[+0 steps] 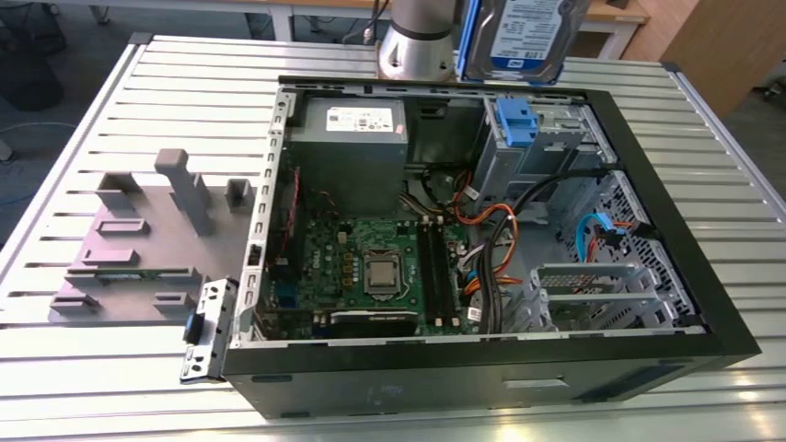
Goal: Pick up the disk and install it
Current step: 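Pick up the disk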
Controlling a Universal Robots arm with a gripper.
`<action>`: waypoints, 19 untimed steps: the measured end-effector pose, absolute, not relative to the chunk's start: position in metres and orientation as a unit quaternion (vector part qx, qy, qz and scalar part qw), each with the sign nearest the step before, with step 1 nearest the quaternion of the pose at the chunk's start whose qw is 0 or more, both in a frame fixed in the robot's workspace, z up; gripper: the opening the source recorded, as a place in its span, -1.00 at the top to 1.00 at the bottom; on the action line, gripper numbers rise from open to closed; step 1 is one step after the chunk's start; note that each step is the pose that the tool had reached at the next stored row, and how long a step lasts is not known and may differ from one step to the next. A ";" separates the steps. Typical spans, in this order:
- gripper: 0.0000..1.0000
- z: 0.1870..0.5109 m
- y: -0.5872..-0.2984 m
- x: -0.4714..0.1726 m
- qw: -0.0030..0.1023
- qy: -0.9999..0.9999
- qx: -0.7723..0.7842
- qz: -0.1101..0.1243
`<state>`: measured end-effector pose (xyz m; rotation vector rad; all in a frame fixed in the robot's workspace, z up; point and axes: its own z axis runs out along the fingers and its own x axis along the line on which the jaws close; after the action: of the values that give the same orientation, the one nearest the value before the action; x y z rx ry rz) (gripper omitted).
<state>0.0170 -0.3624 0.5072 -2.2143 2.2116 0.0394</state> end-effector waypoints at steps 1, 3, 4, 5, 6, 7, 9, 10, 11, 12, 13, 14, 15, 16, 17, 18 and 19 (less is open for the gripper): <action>0.26 0.507 -0.362 0.017 0.006 0.707 -0.707 0.013; 0.26 0.507 -0.362 0.018 0.006 0.707 -0.707 0.013; 0.26 0.507 -0.362 0.019 0.006 0.707 -0.707 0.013; 0.26 0.507 -0.362 0.019 0.006 0.707 -0.707 0.013; 0.26 0.507 -0.362 0.020 0.006 0.707 -0.707 0.013; 0.26 0.507 -0.362 0.020 0.006 0.707 -0.707 0.013; 0.26 0.507 -0.362 0.021 0.006 0.707 -0.707 0.013; 0.26 0.507 -0.362 0.022 0.006 0.707 -0.707 0.013; 0.26 0.507 -0.362 0.022 0.006 0.707 -0.707 0.013; 0.26 0.507 -0.362 0.023 0.006 0.707 -0.707 0.013; 0.26 0.507 -0.362 0.023 0.006 0.707 -0.707 0.013; 0.26 0.507 -0.362 0.024 0.006 0.707 -0.707 0.013; 0.26 0.507 -0.362 0.024 0.006 0.707 -0.707 0.013; 0.26 0.507 -0.362 0.025 0.006 0.707 -0.707 0.013; 0.26 0.507 -0.362 0.025 0.006 0.707 -0.707 0.013; 0.26 0.507 -0.362 0.026 0.006 0.707 -0.707 0.013; 0.26 0.507 -0.362 0.026 0.006 0.707 -0.707 0.013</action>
<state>0.0264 -0.3624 0.5072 -2.2143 2.2116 0.0394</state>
